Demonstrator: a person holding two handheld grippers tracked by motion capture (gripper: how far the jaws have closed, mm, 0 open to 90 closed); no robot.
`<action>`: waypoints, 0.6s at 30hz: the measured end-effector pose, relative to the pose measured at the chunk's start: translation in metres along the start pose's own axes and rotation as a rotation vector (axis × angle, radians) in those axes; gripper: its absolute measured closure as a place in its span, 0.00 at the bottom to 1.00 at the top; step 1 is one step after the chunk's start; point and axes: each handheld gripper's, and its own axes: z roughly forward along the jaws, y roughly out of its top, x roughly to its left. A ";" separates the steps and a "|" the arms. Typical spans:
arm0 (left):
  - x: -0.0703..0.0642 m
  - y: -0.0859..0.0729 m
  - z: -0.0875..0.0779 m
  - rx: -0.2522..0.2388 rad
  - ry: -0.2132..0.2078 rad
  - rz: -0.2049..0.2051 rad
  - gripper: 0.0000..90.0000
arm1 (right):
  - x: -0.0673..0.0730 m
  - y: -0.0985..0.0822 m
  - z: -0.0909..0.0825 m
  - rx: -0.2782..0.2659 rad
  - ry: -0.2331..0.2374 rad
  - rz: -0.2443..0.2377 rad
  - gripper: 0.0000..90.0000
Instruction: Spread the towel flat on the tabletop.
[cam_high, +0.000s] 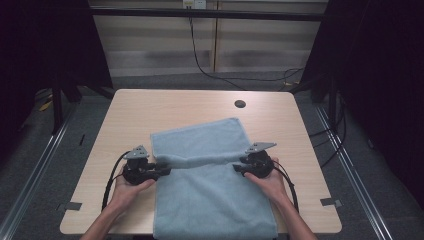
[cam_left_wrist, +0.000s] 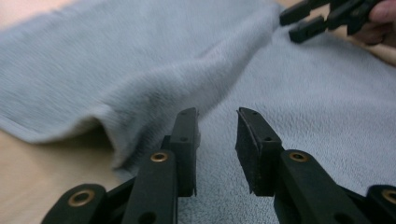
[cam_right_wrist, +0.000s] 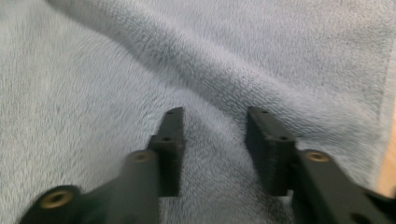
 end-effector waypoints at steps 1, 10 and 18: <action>-0.001 -0.001 0.003 0.013 0.015 0.010 0.73 | 0.003 -0.002 -0.004 0.018 -0.006 -0.012 0.71; -0.004 -0.007 0.018 0.067 -0.029 0.017 0.78 | 0.014 -0.039 -0.040 0.001 0.067 0.037 0.88; -0.034 -0.024 0.000 0.108 -0.029 0.084 0.78 | 0.039 -0.057 -0.058 0.003 0.090 0.021 0.82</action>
